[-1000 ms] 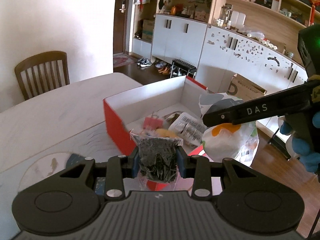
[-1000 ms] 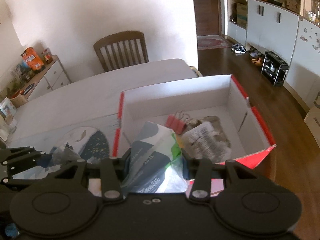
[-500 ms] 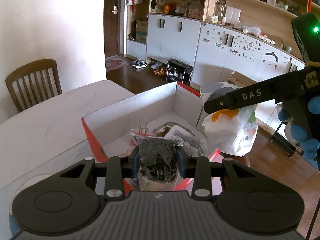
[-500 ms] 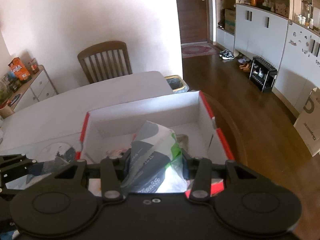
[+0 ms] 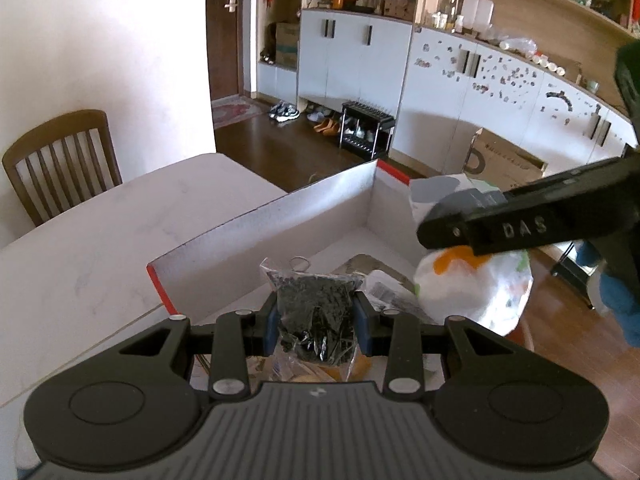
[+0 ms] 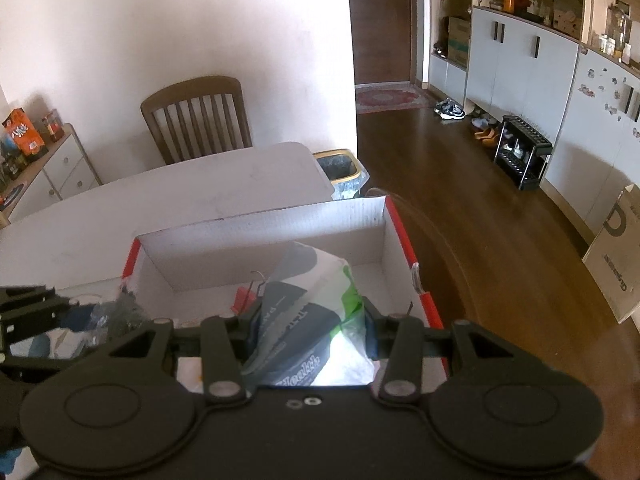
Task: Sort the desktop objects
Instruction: 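Lower both tools into the box and open them to release the bags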
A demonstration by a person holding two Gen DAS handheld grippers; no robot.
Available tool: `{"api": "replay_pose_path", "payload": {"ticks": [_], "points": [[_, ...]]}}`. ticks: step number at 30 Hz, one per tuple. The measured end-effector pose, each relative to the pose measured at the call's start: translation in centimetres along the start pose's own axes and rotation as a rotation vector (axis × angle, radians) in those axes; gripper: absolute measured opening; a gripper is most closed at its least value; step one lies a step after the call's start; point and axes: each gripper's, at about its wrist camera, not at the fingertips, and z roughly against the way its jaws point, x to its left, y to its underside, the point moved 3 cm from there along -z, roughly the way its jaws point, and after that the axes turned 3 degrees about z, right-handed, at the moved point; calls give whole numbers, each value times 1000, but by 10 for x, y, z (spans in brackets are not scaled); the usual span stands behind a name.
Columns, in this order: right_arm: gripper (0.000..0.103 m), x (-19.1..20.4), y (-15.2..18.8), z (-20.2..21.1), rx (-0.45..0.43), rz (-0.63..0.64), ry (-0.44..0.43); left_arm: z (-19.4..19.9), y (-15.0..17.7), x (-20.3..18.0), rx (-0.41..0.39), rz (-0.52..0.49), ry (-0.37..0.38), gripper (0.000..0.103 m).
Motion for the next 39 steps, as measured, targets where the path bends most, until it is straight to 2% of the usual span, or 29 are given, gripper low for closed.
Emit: {"api": "replay_pose_path", "payload": {"ticks": [19, 31, 39], "points": [[46, 14, 11, -51, 51, 64, -25, -69, -2, 19, 119, -29, -39, 36], [46, 33, 30, -62, 67, 211, -39, -88, 1, 23, 178, -40, -44, 37], [48, 26, 32, -69, 88, 207, -40, -94, 1, 23, 212, -48, -25, 38]]}}
